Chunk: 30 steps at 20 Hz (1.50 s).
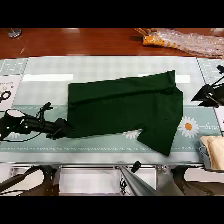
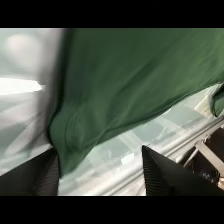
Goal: Fold the shirts.
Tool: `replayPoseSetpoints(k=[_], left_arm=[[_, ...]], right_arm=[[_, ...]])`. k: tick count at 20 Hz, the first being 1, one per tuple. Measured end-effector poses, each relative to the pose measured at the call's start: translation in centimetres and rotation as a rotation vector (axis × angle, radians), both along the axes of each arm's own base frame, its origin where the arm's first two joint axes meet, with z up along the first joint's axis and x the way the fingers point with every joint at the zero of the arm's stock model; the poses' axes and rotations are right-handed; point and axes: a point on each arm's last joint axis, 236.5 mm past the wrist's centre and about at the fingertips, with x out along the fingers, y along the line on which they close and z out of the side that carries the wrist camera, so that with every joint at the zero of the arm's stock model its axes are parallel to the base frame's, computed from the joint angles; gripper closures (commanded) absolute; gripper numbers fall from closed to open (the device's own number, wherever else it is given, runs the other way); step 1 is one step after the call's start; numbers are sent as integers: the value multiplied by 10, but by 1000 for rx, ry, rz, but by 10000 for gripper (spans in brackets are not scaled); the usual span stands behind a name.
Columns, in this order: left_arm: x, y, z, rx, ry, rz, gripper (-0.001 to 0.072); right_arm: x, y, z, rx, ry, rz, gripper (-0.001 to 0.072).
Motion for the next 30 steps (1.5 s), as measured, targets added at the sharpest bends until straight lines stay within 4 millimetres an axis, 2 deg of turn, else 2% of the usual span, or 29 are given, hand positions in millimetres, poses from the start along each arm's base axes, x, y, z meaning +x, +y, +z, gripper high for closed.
replayPoseSetpoints(k=[2, 7, 11, 15, 21, 26, 28, 30], left_arm=[[9, -4, -6, 32, -40, -4, 684], [11, -21, -3, 13, -67, -36, 685], [9, -26, -1, -2, -67, -50, 685], [7, -28, 1, -12, -62, -56, 685], [6, -29, 1, -14, -62, -58, 685], [6, -29, 2, -15, -61, -58, 685], [6, -29, 2, -16, -61, -59, 685], [7, -29, 2, -16, -62, -59, 685]], right_arm=[[0, 0, 0, 1, 1, 1, 182], [-5, -3, -3, -13, 17, 3, 181], [-35, -2, -27, 8, 107, -1, 180], [-63, 19, -54, 82, 143, 7, 179], [-70, 32, -83, 107, 116, -32, 180], [-64, 51, -93, 165, 70, -77, 183], [-61, 61, -96, 181, 58, -75, 315], [-62, 69, -103, 168, 58, -48, 561]])
